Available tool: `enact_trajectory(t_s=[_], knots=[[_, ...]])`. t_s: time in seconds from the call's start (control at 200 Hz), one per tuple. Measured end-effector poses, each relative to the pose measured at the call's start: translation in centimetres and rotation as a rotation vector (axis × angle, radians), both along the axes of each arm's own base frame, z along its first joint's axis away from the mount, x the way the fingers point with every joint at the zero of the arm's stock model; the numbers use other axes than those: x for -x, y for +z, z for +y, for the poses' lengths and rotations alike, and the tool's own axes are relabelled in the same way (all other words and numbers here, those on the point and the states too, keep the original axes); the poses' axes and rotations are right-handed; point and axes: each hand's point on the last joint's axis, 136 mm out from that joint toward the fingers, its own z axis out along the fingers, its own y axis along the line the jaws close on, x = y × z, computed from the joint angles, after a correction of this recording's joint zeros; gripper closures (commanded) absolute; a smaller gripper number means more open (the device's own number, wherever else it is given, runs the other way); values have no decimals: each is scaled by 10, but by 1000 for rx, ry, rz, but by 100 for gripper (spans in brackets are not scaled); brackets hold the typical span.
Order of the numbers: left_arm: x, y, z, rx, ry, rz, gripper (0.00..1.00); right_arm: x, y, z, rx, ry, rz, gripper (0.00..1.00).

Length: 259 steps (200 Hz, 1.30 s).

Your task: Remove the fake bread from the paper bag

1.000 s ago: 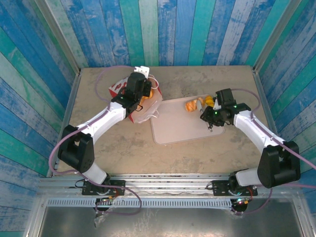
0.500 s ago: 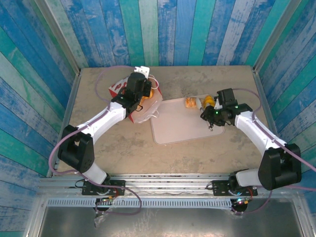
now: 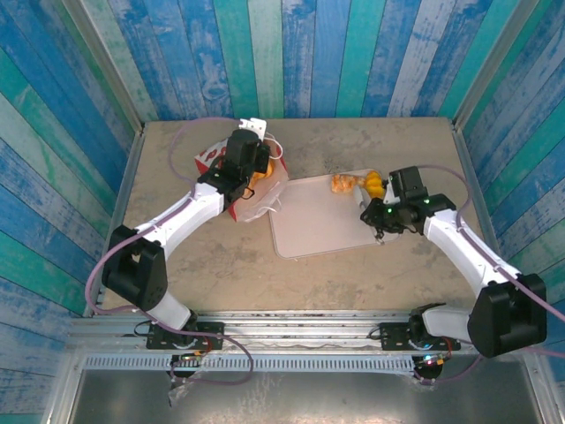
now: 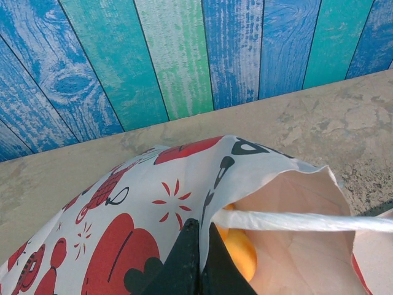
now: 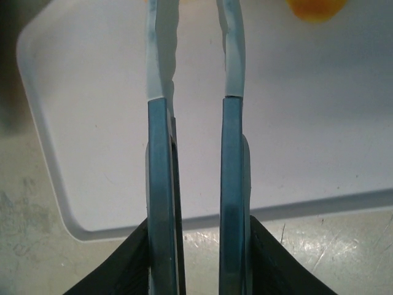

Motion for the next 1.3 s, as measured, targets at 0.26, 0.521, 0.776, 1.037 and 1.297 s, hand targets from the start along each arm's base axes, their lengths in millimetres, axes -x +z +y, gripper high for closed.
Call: enact_trajectory(t_s=[0.26,0.521,0.776,1.037,1.297], knots=[[1,-1,-2,10,-8,5,100,3,-23,3,10,17,62,64],[9,-1,-2,16,-30,13,100,-10,-39,5,18,21,80,64],[18,0,0,22,-44,14,99,-24,-37,3,22,10,63,63],[19,-4,-1,25,-54,20,99,-30,-37,-1,32,5,53,63],[20,-5,-3,42,-60,25,100,-24,-28,0,15,25,45,63]])
